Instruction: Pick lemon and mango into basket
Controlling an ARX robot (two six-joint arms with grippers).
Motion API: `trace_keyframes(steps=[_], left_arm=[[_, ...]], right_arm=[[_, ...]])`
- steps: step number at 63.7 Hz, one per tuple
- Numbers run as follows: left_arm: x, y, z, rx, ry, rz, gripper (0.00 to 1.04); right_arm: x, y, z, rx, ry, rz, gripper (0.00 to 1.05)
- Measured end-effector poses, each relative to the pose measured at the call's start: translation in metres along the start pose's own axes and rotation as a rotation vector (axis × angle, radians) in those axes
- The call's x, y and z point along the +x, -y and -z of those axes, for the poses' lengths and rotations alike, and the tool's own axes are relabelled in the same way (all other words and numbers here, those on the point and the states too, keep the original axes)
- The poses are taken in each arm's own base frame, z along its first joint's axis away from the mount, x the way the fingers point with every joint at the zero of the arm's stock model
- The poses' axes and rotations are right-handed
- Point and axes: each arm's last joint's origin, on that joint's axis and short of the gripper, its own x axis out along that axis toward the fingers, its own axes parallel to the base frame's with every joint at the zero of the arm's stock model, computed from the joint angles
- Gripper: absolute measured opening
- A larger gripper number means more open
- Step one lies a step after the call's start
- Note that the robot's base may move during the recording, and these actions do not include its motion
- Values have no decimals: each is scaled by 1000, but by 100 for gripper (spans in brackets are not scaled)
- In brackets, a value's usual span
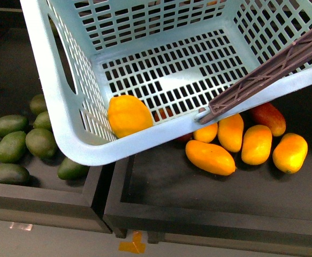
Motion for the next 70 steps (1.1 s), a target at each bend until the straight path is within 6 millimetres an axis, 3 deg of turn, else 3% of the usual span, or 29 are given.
trace_keyframes(steps=[11, 30, 38, 47, 56, 65, 70], left_arm=[[0, 0, 0, -1, -2, 1, 17], [0, 0, 0, 0, 1, -1, 17], [0, 0, 0, 0, 1, -1, 17], [0, 0, 0, 0, -1, 0, 17], [2, -1, 0, -1, 0, -6, 17], [1, -1, 0, 0, 3, -8, 17], [1, -1, 0, 1, 3, -8, 17]], right_arm=[[26, -47, 7, -73, -9, -51, 62], [65, -72, 37, -140, -136, -37, 62], [72, -78, 45, -150, -159, -28, 80], [74, -77, 43, -114, -161, -13, 97], [67, -66, 31, -69, -134, 26, 96], [42, -42, 9, -30, -77, 99, 96], [12, -23, -1, -127, 76, -52, 82]])
